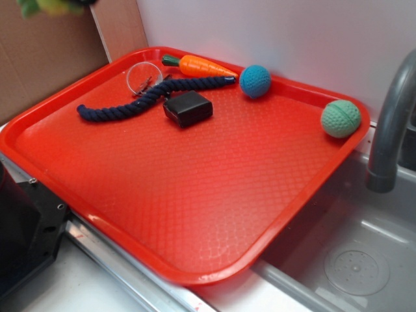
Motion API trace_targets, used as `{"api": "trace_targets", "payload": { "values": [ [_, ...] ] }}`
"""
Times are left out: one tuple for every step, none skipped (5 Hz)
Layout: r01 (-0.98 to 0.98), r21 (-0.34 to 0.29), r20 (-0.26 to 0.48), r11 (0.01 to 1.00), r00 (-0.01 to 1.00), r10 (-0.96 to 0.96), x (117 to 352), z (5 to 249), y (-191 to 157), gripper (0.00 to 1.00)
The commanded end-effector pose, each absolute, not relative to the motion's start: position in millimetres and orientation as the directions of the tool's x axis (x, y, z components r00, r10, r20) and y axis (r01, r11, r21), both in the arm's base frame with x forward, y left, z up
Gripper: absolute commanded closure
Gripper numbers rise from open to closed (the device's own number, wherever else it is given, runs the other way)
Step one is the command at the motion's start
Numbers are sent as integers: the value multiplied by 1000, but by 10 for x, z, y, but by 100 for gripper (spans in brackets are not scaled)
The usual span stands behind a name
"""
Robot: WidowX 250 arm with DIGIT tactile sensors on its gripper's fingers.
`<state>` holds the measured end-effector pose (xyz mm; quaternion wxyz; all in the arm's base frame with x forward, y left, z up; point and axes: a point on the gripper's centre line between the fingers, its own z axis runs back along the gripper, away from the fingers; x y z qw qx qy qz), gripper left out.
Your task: Grab the green animal.
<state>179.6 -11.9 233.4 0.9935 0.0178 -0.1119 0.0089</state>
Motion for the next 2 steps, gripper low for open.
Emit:
{"api": "trace_targets", "payload": {
  "values": [
    [-2,3,226,1000,974,1,1771,2348,-46,100],
    [-17,2,222,1000,975,17,1794,2285,-18,100]
  ]
}}
